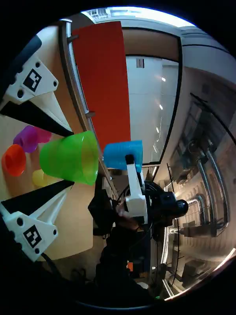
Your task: Pour water
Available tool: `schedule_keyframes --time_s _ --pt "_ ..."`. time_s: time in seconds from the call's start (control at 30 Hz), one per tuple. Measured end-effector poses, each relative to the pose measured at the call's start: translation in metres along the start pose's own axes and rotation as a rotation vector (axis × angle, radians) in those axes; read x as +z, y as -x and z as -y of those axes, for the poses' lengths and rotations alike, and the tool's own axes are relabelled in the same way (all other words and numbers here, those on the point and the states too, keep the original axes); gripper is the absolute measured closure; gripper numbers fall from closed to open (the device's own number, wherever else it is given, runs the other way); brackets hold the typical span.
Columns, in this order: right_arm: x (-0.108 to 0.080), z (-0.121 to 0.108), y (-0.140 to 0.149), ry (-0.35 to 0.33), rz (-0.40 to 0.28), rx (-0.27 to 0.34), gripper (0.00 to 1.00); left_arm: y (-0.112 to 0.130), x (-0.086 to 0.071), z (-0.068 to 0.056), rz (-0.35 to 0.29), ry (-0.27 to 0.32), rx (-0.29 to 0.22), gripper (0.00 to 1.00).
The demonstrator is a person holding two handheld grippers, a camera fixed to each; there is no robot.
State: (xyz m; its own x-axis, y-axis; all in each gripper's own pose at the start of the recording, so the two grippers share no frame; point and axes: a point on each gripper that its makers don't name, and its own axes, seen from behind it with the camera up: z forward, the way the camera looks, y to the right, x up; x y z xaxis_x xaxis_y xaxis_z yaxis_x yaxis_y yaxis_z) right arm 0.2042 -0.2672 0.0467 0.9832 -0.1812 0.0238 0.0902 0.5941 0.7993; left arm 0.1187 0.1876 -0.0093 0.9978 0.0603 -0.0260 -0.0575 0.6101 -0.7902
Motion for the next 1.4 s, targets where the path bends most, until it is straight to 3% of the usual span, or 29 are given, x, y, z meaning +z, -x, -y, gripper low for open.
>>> schedule_keyframes --time_s 0.7,1.4 --pt "-0.013 0.0 0.024 -0.001 0.067 0.0 0.11 0.009 -0.012 0.012 0.058 -0.02 -0.004 0.21" --pt "-0.033 0.01 0.062 -0.033 0.135 0.009 0.11 0.024 -0.031 0.012 0.126 -0.014 -0.005 0.21"
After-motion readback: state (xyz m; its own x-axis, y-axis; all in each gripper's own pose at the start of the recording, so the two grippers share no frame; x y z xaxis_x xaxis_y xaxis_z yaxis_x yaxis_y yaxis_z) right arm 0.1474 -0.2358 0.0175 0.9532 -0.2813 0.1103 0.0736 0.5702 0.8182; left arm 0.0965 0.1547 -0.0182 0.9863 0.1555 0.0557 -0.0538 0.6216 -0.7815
